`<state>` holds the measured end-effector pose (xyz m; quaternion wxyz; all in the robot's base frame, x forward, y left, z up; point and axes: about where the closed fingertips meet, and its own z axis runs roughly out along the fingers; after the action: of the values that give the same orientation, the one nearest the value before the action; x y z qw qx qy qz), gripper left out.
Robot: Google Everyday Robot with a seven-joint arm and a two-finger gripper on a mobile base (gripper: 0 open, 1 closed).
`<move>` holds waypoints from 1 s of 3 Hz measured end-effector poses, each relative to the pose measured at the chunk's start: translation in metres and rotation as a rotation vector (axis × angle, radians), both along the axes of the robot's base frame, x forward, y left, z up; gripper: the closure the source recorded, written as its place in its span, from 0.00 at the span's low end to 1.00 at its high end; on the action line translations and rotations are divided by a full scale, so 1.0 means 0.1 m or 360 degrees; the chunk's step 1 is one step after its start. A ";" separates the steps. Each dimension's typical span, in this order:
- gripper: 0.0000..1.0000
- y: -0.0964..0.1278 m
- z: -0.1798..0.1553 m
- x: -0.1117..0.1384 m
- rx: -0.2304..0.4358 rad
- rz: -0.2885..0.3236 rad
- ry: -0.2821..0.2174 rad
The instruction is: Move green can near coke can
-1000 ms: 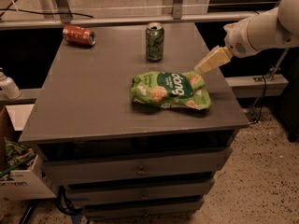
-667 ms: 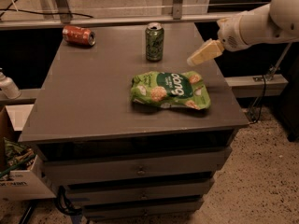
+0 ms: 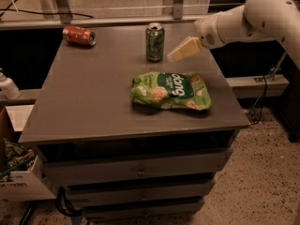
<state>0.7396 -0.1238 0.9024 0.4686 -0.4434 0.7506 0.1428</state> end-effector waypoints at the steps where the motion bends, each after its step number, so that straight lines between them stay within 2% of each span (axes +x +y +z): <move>1: 0.00 0.34 -0.11 0.15 0.0056 0.0080 0.0034; 2: 0.00 0.51 -0.20 0.31 0.0097 0.0112 0.0042; 3: 0.00 0.55 -0.28 0.51 0.0151 0.0105 0.0029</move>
Offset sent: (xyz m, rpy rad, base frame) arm 0.0532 0.0636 -0.0261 0.0925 0.0247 0.0838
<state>0.7902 -0.0693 0.8749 0.4773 -0.4438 0.7322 0.1977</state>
